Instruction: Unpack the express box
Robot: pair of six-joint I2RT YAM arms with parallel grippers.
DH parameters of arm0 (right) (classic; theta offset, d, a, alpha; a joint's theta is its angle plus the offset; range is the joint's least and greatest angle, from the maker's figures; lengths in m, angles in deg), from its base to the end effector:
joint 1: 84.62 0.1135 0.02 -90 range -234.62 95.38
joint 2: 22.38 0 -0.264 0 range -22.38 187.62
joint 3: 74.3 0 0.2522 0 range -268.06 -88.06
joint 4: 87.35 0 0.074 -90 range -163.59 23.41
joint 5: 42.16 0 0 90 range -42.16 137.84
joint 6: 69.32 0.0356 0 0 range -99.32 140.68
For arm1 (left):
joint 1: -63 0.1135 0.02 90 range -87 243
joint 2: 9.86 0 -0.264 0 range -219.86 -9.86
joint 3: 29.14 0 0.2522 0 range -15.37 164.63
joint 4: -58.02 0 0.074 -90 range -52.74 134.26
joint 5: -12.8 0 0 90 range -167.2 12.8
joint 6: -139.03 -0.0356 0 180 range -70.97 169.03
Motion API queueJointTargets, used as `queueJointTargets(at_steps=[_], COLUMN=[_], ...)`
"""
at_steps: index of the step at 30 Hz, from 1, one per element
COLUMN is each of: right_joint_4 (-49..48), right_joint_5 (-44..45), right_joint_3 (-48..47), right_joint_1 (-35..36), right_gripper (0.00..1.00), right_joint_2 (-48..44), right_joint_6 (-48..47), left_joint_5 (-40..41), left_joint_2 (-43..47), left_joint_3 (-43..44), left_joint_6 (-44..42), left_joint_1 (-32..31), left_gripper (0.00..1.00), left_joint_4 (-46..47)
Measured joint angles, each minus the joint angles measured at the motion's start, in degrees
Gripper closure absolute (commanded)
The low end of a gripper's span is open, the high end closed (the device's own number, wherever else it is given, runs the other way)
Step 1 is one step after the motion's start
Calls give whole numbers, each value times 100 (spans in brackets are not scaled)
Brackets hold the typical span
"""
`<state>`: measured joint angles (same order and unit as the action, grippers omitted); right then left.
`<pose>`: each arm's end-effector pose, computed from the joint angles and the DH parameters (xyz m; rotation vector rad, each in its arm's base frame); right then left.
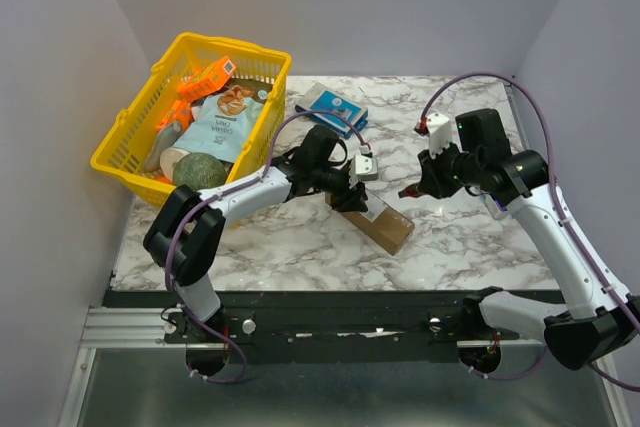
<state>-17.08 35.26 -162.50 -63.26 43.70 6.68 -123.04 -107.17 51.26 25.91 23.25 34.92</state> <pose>0.2013 0.0870 0.3688 -0.8279 2.2630 0.3239 0.2686 -0.2566 0.2385 1.5030 1.6353 -1.0586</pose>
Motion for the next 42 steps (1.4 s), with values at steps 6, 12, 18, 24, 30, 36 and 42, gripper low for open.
queueJointTargets(at_steps=[6,12,18,24,30,36,42], right_joint_4=[13,-190,-435,-566,-629,-809,-1058], right_joint_5=[-39,-17,33,269,358,393,393], right_joint_3=[378,391,391,391,393,393,393], right_joint_1=[46,267,505,645,710,754,785], right_gripper=[100,100,100,100,99,100,100], right_joint_2=[-24,46,315,431,470,549,719], right_joint_6=[35,48,48,33,-2,-4,-13], left_joint_5=[-249,-304,-302,-304,-306,-306,-306], left_joint_2=[-365,-529,-566,-595,-603,-605,-605], left_joint_3=[-13,-199,-199,-197,-192,-192,-192], left_joint_6=[-57,-22,-111,-118,-118,-118,-118], left_joint_1=[-13,-68,-68,-68,-68,-68,-66], left_gripper=[69,69,69,70,70,71,71], left_joint_4=[227,385,417,455,457,459,457])
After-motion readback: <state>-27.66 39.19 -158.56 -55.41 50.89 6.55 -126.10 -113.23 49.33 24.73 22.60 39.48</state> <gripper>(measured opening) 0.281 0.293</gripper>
